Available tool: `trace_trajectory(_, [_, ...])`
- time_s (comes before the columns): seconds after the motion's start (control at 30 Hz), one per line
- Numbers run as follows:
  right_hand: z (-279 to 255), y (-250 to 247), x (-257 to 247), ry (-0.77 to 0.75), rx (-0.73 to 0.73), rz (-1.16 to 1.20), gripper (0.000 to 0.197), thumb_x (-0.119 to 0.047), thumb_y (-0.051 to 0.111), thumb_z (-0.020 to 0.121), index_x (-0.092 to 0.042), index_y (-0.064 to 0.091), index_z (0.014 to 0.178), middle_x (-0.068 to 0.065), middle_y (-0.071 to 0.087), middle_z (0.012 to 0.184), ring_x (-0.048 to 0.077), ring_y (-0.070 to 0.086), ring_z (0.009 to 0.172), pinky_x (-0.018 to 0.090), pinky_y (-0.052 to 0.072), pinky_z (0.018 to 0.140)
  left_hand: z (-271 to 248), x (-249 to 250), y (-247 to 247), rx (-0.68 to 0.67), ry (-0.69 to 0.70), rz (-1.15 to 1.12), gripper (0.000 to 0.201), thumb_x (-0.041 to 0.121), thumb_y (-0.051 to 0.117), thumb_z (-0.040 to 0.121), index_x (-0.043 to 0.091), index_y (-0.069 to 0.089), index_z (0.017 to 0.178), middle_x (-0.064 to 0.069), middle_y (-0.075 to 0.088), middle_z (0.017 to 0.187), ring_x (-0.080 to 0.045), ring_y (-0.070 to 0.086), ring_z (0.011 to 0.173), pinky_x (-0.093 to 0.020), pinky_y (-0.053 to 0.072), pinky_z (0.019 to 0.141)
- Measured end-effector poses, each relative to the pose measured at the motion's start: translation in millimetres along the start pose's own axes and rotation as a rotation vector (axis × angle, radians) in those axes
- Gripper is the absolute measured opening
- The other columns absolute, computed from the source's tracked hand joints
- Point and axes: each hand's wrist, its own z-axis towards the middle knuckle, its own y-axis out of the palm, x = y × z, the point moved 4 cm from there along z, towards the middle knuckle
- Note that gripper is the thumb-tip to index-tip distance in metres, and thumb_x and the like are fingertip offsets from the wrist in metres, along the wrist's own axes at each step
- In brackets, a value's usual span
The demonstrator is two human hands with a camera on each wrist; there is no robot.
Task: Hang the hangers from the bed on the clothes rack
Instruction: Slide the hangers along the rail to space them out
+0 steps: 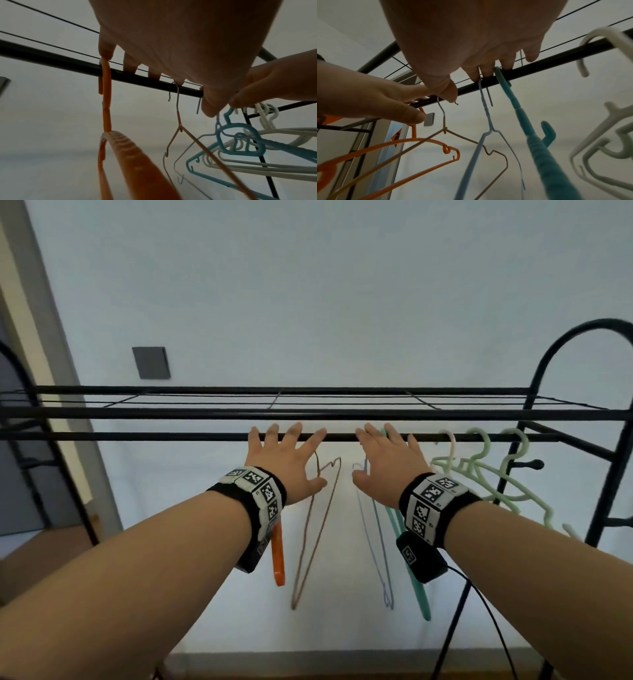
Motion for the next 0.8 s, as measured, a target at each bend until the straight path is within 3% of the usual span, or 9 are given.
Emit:
trace_trajectory(0.27, [18.4, 8.5, -96.9, 0.006, -0.027, 0.01, 0.08, -0.051, 0.042, 0.094, -0.029, 0.005, 0.161, -0.008, 0.002, 0.172, 0.025, -0.003, 0.158, 0.065, 0.004, 0.122, -24.1, -111.5, 9.9, -0.02, -0.031, 0.028, 0.098, 0.091, 0.029, 0.072, 0.055, -0.016, 0.151, -0.003, 0.009, 0.171, -0.04, 0.009, 0.154, -0.069, 0.005, 0.116])
trace_trajectory(0.53, [44.1, 16.4, -200.1, 0.004, -0.041, -0.013, 0.08, -0.055, 0.04, 0.094, -0.033, 0.003, 0.161, -0.011, 0.001, 0.172, 0.028, -0.002, 0.157, 0.073, 0.005, 0.117, -50.2, -225.6, 20.2, -0.087, -0.1, -0.017, 0.102, 0.096, 0.033, 0.067, 0.061, -0.02, 0.147, -0.001, 0.003, 0.171, -0.037, 0.0, 0.155, -0.076, -0.001, 0.113])
trace_trajectory(0.8, [58.8, 16.8, -251.8, 0.041, -0.056, 0.01, 0.077, -0.054, 0.041, 0.093, -0.039, 0.004, 0.16, -0.01, 0.004, 0.172, 0.031, -0.002, 0.157, 0.076, 0.005, 0.115, -64.5, -282.6, 21.5, -0.14, -0.131, -0.025, 0.105, 0.099, 0.031, 0.064, 0.062, -0.021, 0.147, -0.004, -0.006, 0.172, -0.04, -0.011, 0.155, -0.077, -0.004, 0.112])
